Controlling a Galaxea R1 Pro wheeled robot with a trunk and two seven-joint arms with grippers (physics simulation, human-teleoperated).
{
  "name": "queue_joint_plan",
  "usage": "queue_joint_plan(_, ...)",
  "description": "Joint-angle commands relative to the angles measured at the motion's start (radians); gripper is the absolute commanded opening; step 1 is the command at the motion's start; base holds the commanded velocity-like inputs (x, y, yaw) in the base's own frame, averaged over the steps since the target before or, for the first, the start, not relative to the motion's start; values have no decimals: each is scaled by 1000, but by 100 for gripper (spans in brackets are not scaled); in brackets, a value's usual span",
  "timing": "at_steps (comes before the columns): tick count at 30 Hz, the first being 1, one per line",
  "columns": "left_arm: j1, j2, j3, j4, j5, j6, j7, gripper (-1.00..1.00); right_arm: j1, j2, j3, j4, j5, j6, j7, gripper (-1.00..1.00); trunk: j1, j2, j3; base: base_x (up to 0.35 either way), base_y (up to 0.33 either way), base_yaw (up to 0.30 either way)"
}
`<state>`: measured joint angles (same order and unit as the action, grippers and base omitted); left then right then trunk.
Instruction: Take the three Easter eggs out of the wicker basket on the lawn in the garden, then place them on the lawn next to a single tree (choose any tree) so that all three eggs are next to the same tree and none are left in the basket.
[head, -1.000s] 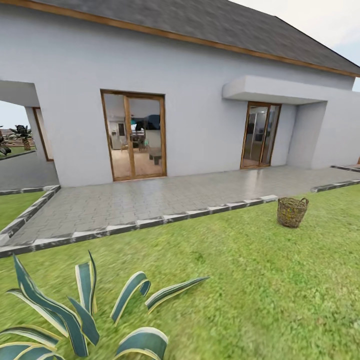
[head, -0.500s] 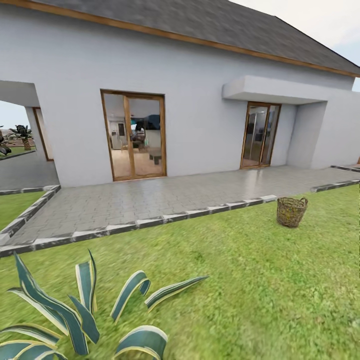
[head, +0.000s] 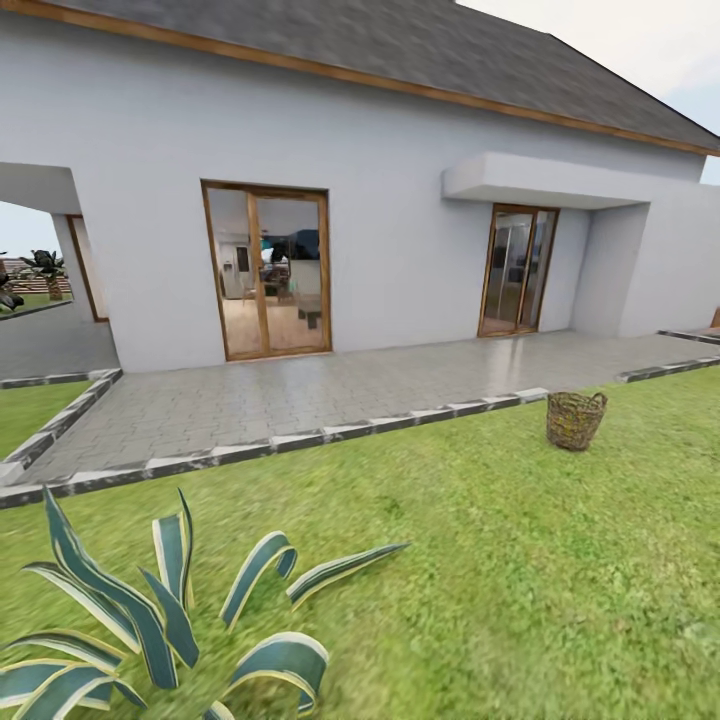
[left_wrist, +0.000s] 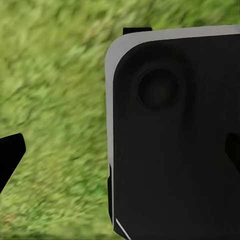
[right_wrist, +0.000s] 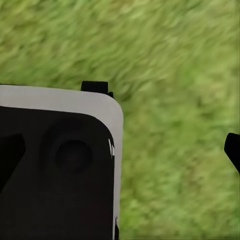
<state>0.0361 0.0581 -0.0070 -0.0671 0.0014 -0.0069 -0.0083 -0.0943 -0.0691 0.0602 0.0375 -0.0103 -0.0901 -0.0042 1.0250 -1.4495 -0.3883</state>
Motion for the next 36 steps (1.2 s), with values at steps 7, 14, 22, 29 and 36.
queue_joint_plan(7,1,-1,-1,-2,0,-1,-1,100,-2,0,6,4,-2,-7,0,100,0,-1,-1,49,-168,0)
queue_joint_plan(14,1,0,-1,-2,0,-1,-1,100,-2,0,7,4,-1,-8,0,100,0,-1,-1,74,-154,0)
queue_joint_plan(22,1,0,-1,-2,0,-1,-1,100,-2,0,6,4,-3,-8,-2,100,0,-1,-1,4,-8,99)
queue_joint_plan(29,1,0,-1,-2,0,-1,-1,100,-2,0,6,4,-3,-8,-2,100,0,-1,-1,0,0,273)
queue_joint_plan(36,1,0,-1,-2,0,-1,-1,100,-2,0,6,4,-3,-8,-2,100,0,-1,-1,0,0,287)
